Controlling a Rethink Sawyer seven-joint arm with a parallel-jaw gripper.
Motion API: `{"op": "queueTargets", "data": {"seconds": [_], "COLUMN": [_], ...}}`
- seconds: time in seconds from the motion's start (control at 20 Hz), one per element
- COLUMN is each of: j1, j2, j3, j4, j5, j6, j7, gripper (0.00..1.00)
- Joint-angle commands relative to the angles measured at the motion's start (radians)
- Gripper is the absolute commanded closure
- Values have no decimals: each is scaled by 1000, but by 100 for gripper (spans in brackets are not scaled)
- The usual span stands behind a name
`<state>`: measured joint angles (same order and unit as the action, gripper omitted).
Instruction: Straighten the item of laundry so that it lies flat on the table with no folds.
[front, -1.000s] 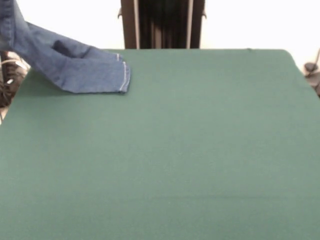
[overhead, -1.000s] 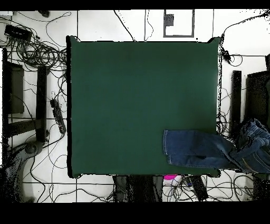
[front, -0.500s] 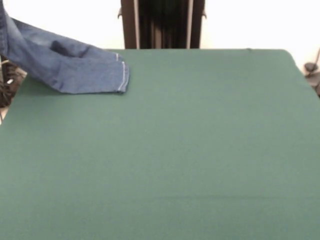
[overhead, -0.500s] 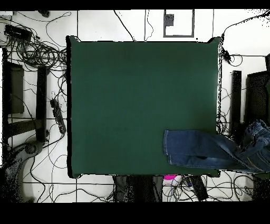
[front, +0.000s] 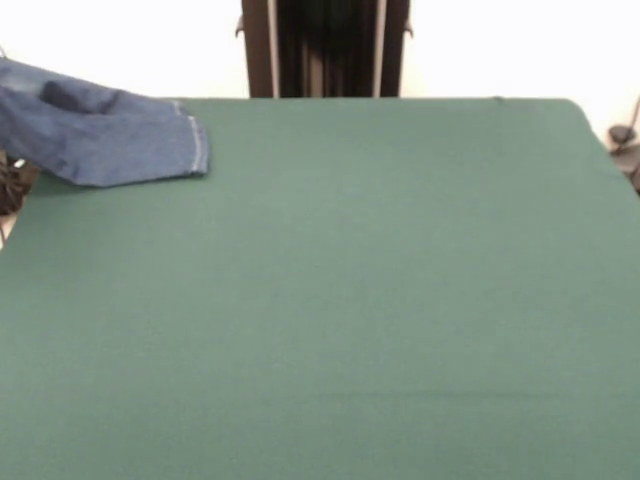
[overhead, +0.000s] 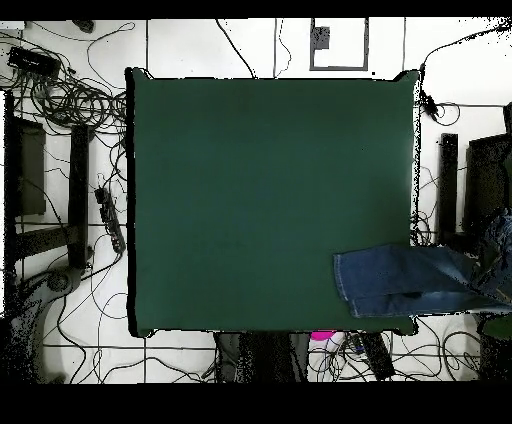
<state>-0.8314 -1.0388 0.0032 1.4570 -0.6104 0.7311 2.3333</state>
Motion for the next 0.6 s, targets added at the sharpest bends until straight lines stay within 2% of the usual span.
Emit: {"op": "queueTargets", "data": {"seconds": [0.05, 0.6], "j1": [-17, -33], "j2": [58, 152], "j3": [189, 248], "j4": [-143, -307], "j5": [-42, -19], "j6": [81, 149], "j7": [-479, -606], "gripper": [100, 100]}}
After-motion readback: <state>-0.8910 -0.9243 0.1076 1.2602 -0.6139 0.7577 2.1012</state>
